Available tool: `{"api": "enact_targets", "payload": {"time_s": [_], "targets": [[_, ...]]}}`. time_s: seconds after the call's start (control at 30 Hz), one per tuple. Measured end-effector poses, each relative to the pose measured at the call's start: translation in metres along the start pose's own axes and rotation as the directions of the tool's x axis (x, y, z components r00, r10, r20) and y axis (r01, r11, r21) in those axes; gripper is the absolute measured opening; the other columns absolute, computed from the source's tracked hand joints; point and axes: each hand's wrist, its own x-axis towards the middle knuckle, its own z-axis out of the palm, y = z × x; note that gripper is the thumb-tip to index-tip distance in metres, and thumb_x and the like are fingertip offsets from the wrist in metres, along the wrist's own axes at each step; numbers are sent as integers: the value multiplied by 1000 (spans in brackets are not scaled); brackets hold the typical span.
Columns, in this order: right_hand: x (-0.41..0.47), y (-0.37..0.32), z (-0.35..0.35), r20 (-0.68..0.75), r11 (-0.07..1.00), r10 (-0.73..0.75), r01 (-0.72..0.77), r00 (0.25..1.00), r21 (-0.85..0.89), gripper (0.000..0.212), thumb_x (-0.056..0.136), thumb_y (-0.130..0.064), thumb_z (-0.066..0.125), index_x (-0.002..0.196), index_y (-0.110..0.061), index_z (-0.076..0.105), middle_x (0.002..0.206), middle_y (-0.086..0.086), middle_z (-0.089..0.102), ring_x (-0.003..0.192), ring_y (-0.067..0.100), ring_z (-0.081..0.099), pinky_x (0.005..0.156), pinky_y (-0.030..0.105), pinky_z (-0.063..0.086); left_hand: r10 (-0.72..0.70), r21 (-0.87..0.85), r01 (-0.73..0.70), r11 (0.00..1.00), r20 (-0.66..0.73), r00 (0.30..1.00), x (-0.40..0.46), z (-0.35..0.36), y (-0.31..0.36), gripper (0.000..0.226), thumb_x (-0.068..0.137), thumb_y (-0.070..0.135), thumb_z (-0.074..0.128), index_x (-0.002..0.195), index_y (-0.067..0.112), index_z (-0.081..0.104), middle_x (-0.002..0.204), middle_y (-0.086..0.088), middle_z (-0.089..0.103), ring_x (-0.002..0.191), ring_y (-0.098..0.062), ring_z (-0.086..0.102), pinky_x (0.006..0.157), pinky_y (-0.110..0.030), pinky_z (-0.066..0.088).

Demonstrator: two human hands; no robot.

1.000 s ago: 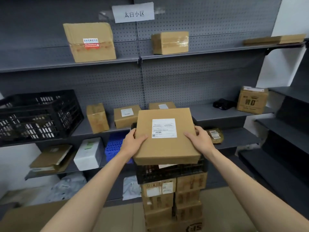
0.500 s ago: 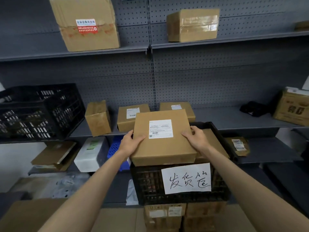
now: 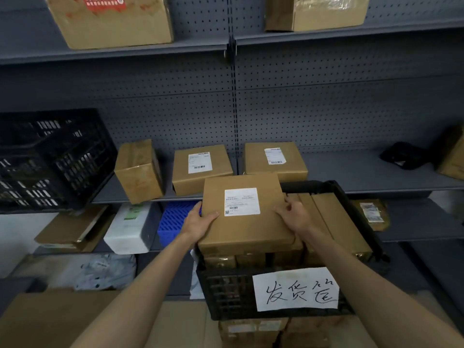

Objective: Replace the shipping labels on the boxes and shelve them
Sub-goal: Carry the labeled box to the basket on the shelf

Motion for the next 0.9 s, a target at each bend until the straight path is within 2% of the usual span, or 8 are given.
{"api": "enact_targets", "payload": {"time_s": [0.17, 0.3, 0.43, 0.53, 0.6, 0.63, 0.77, 0.9], "targets": [[12, 7, 7, 12, 999, 48, -49, 999, 17, 43, 98, -29, 57, 137, -12, 48, 128, 7, 59, 98, 14, 52, 87, 31, 44, -16, 86, 14, 996, 32, 999, 12, 3, -1, 66, 88, 53, 68, 144, 26, 47, 121, 5, 62, 110, -21, 60, 101, -44, 50], [19, 11, 6, 26, 999, 43, -43, 999, -4, 48, 98, -32, 56, 140, -12, 46, 128, 5, 57, 98, 13, 50, 86, 29, 43, -56, 111, 50, 993, 50, 997, 26, 5, -11, 87, 69, 72, 66, 142, 28, 51, 123, 2, 66, 108, -22, 64, 98, -47, 52], [22, 12, 7, 54, 999, 36, -35, 998, -28, 50, 98, -36, 55, 141, -14, 45, 129, 5, 57, 100, 15, 53, 86, 29, 43, -56, 83, 51, 995, 66, 996, 22, 2, -5, 66, 85, 55, 72, 140, 23, 53, 126, -1, 66, 109, -22, 63, 99, -45, 52], [23, 11, -1, 66, 997, 71, -68, 995, -45, 52, 97, -48, 52, 138, -16, 47, 129, 3, 59, 106, 19, 58, 94, 35, 48, -2, 225, 10, 974, -33, 999, 18, -1, 7, 72, 86, 54, 71, 144, 19, 47, 135, -4, 58, 121, -28, 56, 98, -42, 49], [23, 10, -11, 44, 984, 70, -62, 997, -169, 57, 95, -57, 47, 136, -18, 50, 126, 3, 62, 110, 22, 60, 98, 44, 50, 125, 380, -72, 922, -118, 985, 13, -2, 23, 70, 88, 57, 66, 144, 20, 45, 139, -7, 52, 129, -30, 49, 99, -46, 47], [22, 9, -18, 37, 962, 40, -29, 998, -271, 54, 95, -57, 45, 132, -19, 53, 123, 3, 62, 109, 23, 61, 97, 45, 50, 195, 438, -127, 890, -112, 974, 10, 0, 34, 64, 92, 56, 62, 143, 20, 46, 140, -7, 51, 131, -30, 47, 100, -47, 46], [3, 0, -58, 8, 741, -148, 116, 989, -661, 36, 99, -45, 43, 117, -18, 59, 122, 5, 56, 108, 27, 58, 90, 41, 49, 421, 677, -396, 621, 138, 896, -2, 35, 89, 54, 101, 50, 48, 145, 19, 44, 149, -7, 47, 139, -29, 41, 107, -49, 40], [-27, 14, -113, -60, 565, -227, 81, 972, -821, 40, 100, -47, 40, 124, -20, 56, 126, 6, 56, 114, 28, 55, 90, 41, 46, 562, 648, -619, 443, 337, 755, -19, 98, 135, 46, 102, 50, 47, 139, 23, 51, 141, -4, 56, 129, -23, 51, 103, -46, 45]]}}
